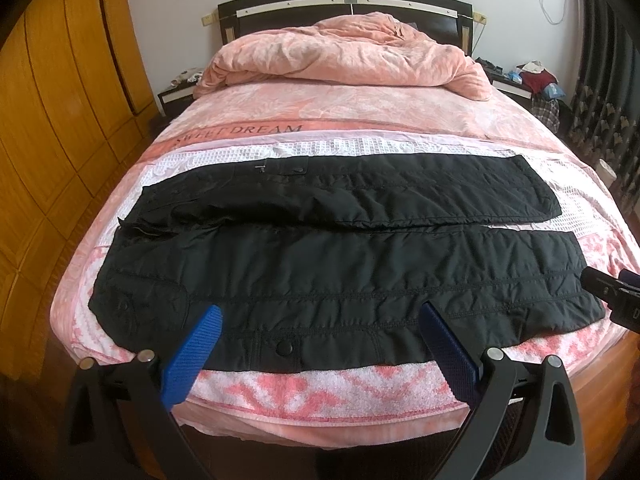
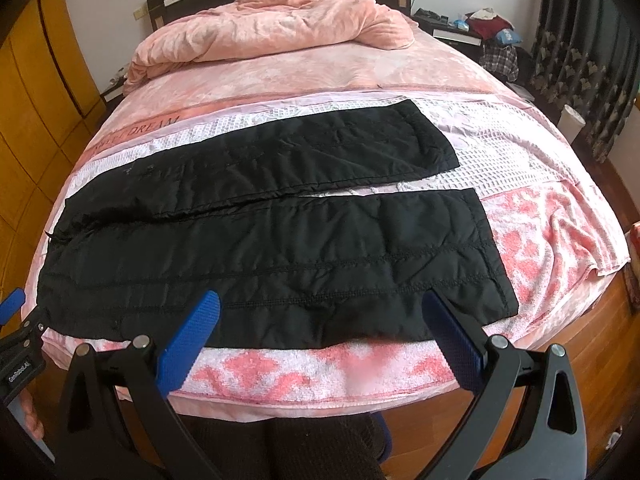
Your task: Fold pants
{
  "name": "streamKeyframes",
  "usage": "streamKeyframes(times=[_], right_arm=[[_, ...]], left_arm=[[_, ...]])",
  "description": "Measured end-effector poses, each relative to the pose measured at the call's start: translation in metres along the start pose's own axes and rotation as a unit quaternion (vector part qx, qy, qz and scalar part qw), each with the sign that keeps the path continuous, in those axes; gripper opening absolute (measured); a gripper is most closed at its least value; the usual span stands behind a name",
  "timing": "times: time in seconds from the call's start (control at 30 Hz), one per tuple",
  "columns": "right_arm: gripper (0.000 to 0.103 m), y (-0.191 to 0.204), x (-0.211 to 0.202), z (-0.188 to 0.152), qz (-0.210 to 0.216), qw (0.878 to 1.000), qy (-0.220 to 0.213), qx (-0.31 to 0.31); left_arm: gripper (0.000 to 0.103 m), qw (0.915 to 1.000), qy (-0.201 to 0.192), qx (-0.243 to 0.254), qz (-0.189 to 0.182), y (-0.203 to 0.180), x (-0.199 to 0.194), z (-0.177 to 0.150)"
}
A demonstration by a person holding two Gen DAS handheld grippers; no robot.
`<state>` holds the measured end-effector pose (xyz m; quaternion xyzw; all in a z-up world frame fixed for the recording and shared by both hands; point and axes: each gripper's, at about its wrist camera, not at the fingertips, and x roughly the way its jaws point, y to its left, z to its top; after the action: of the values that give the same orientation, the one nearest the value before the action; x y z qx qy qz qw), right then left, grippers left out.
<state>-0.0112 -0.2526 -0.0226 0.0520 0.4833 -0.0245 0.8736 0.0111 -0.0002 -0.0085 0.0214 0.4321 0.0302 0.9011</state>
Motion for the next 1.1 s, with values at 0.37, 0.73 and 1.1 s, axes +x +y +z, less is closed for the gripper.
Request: streamKeyframes(times=[0.37, 0.73, 1.1], right_arm=[[0.101, 0.0002, 0.0023, 0.0012, 0.002, 1.000, 0.001, -0.001], [0.101, 0.0006, 0.0046, 0.0017, 0.004, 1.000, 0.003, 0.000], [0.101, -0.0015, 0.0089, 0.0002, 0.007, 1.000, 0.005, -0.001]], left_arm=[[0.099, 1.0000, 0.001, 0.001, 0.002, -0.0015, -0.0001, 0.0003], [0.099, 1.0000, 0.002, 0.003, 0.002, -0.0025, 0.0025, 0.0014], [0.099, 1.0000, 0.003, 0.004, 0.002, -0.0030, 0.0055, 0.0017]])
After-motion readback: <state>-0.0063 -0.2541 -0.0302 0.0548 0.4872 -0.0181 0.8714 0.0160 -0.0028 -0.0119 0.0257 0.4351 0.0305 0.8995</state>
